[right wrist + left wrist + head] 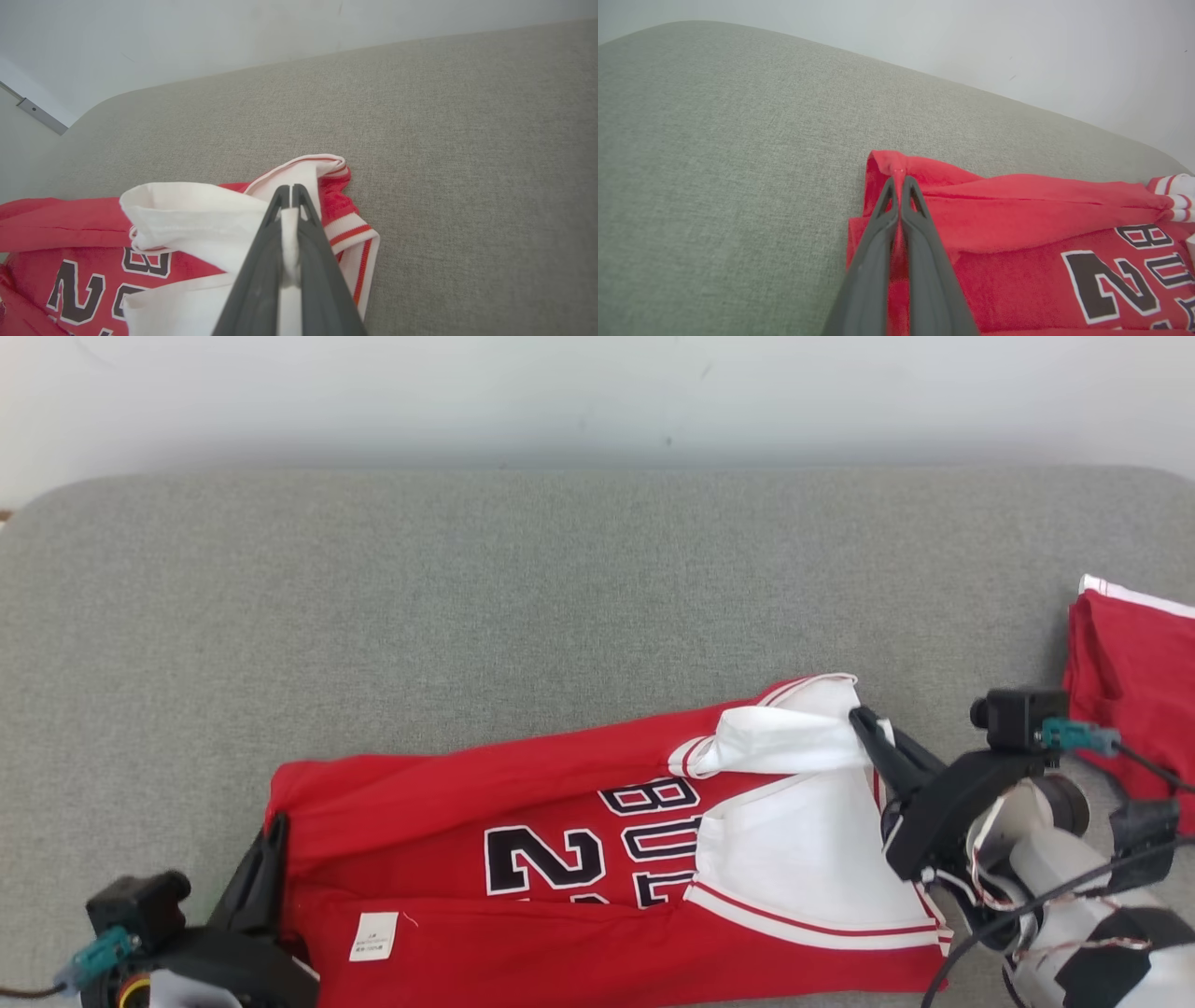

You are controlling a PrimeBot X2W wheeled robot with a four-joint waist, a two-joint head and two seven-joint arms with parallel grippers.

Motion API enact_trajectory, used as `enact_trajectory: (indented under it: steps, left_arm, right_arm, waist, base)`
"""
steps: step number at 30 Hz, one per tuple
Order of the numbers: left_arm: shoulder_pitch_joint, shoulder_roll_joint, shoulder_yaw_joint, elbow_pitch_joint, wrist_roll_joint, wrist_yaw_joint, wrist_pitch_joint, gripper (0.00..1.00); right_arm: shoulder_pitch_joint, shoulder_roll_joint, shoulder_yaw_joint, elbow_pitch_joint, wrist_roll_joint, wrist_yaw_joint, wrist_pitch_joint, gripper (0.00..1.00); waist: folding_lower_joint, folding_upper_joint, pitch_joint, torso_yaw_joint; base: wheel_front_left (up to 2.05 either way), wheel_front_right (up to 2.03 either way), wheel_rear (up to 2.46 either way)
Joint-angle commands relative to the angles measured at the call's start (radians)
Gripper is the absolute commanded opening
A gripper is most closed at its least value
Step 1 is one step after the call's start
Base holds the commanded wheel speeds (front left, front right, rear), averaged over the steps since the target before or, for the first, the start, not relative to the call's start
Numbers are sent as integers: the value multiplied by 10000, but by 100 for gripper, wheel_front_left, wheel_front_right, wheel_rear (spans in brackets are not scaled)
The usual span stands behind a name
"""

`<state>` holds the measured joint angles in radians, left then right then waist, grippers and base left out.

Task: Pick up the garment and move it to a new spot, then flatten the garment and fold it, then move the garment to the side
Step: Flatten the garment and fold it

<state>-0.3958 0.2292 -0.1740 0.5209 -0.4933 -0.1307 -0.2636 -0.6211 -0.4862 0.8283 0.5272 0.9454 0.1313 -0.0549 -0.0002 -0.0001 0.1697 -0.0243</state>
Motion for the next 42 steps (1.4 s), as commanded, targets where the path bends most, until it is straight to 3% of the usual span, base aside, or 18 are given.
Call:
enact_trajectory:
  steps: [1,17,18,19,20,21,29,35,42]
  left_arm:
    - [225,1,28,6,44,7,-6,0]
    - [1524,-280,272,422,-231,7,-6,1]
    - [1565,-291,247,430,-276,7,-6,18]
    - [1589,-306,237,445,-325,7,-6,45]
    - [1585,-297,269,455,-355,7,-6,100]
    - [1565,-262,455,460,-177,7,-6,100]
    - [2429,-881,1983,-171,1599,62,-6,100]
    - [3069,-1447,2845,-699,2369,56,-6,100]
    - [3374,-1685,3001,-936,2786,36,-6,100]
  right_arm:
    - [176,-63,11,-70,91,-13,-102,0]
    - [2101,94,-315,-39,359,-14,-701,0]
    - [2164,123,-335,-64,387,-14,-714,0]
    - [2223,151,-373,-103,426,-13,-752,0]
    - [2257,171,-423,-110,462,-14,-798,23]
    - [2306,180,-526,-191,514,-14,-940,100]
    - [2696,-73,-1193,-495,94,-13,-1759,100]
    - [2780,312,-1245,-454,-585,-13,-1753,100]
    - [2355,822,-1252,-209,-757,-14,-1451,100]
  waist:
    - [2,1,-179,-13]
    - [2,1,-1037,114]
    - [2,1,-1048,105]
    - [2,1,-1048,97]
    - [2,1,-1048,85]
    - [2,1,-1040,64]
    - [2,1,-1302,153]
    - [2,1,-1638,418]
    - [2,1,-1780,882]
  base:
    - [0,0,0]
    - [0,0,0]
    - [0,0,0]
    - [0,0,0]
    - [0,0,0]
    - [0,0,0]
    - [0,0,0]
    - [0,0,0]
    - [0,0,0]
